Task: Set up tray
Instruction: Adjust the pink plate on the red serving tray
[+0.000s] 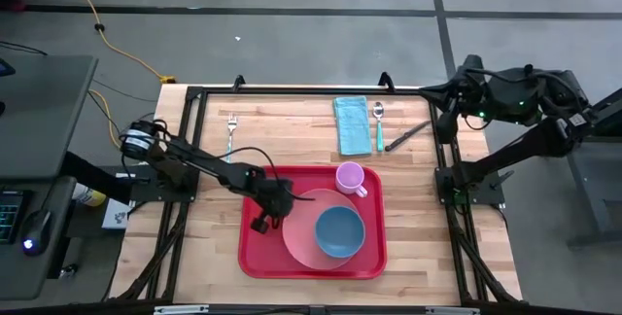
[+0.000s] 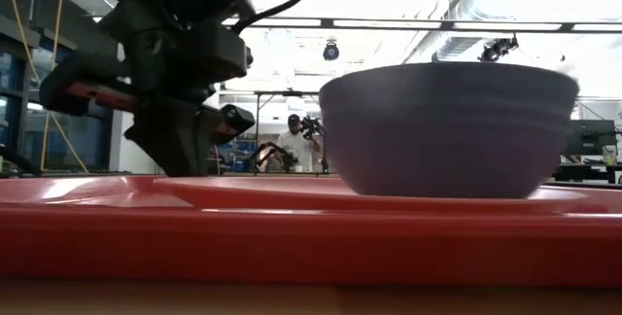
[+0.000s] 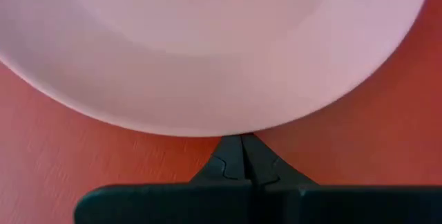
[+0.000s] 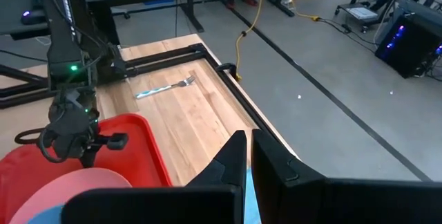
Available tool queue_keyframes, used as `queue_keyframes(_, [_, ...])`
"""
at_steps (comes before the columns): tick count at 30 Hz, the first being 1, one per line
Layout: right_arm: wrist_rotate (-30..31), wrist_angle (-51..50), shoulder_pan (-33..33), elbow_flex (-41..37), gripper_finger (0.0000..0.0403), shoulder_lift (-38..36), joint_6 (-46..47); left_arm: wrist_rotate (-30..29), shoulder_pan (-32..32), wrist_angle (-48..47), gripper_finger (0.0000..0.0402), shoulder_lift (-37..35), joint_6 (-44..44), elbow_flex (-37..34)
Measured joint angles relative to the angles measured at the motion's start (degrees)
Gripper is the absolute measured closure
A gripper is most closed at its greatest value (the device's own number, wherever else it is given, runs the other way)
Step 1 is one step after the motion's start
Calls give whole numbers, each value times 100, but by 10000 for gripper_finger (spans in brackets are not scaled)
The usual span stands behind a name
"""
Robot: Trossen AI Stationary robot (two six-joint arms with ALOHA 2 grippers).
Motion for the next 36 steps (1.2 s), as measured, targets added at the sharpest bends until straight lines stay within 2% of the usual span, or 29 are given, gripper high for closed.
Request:
queue_keyframes(10, [-134, -124, 0, 0, 403, -290, -206, -201, 5, 30, 392, 21, -236, 476])
queue_keyframes(16, [-191, -272, 0, 0, 403, -421, -245, -337, 3, -6, 392, 21, -478, 519])
queue_keyframes(22, [-302, -407, 0, 0, 403, -449, -246, -607, 3, -866, 392, 21, -697, 522])
queue_keyframes(25, [-339, -433, 0, 0, 403, -449, -255, -554, 5, -1094, 392, 21, -744, 521])
queue_keyframes(36, [-353, -433, 0, 0, 403, -447, -348, -412, 3, -883, 392, 71, -959, 522])
